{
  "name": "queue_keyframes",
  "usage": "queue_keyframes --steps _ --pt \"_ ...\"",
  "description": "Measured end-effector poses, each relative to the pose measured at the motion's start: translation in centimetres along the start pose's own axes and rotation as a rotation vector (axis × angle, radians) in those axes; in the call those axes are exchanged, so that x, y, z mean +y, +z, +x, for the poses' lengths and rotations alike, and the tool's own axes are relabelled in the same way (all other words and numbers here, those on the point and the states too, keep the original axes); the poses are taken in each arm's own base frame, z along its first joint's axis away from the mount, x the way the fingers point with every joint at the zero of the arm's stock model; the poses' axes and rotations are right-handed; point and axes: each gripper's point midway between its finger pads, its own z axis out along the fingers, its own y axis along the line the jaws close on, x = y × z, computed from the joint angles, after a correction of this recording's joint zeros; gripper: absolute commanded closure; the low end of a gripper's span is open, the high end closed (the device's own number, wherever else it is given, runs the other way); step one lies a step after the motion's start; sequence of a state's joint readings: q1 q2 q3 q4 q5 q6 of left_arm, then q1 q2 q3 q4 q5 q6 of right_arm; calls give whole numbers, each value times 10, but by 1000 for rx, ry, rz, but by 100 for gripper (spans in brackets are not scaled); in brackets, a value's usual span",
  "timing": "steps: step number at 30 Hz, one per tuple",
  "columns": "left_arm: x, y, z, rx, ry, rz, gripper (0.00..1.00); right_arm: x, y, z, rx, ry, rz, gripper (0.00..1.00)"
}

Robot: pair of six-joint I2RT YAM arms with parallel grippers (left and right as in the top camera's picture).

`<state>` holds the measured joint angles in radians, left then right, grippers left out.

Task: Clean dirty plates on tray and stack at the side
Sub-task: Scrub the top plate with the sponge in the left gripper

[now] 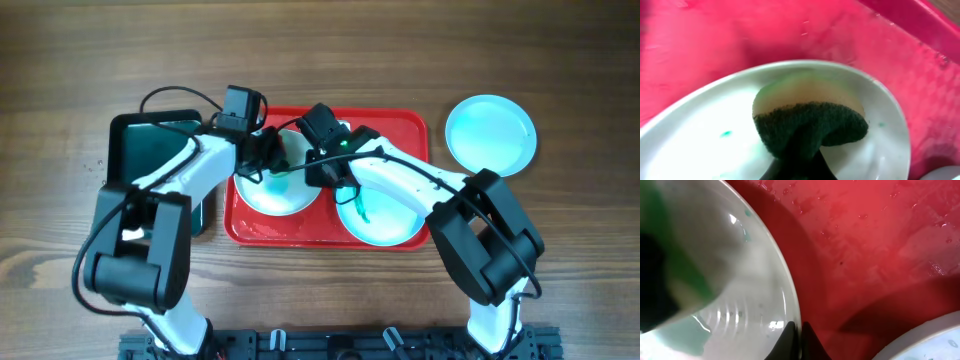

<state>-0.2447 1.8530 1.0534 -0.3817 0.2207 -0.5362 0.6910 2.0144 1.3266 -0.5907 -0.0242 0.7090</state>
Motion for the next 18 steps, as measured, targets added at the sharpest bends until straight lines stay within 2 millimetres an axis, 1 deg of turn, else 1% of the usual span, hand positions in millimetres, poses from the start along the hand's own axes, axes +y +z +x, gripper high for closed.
queue_keyframes --steps 1,3,6,8,11,12,13,16,18 --pt "-2 5 3 11 1 8 96 -1 0 -1 -3 0 4 96" --pt "-2 5 3 16 -4 12 96 -1 0 -1 -2 -2 3 96" --pt "3 4 1 5 -6 -26 96 -1 0 -1 -2 -2 4 96" --pt "13 2 -1 -4 -10 -88 96 -2 0 0 0 -2 5 96" --pt "44 -10 -5 -35 -26 -253 96 -2 0 0 0 -2 6 96" --pt "49 -12 -5 -40 -28 -278 96 -2 0 0 0 -2 5 96" --pt "62 -18 -5 -49 -26 -346 96 -2 0 0 0 -2 5 96" --pt "75 -31 4 -39 -20 -421 96 2 0 0 -1 -6 -5 96" --pt "79 -42 8 -42 -18 -445 96 4 0 2 5 -10 -11 96"
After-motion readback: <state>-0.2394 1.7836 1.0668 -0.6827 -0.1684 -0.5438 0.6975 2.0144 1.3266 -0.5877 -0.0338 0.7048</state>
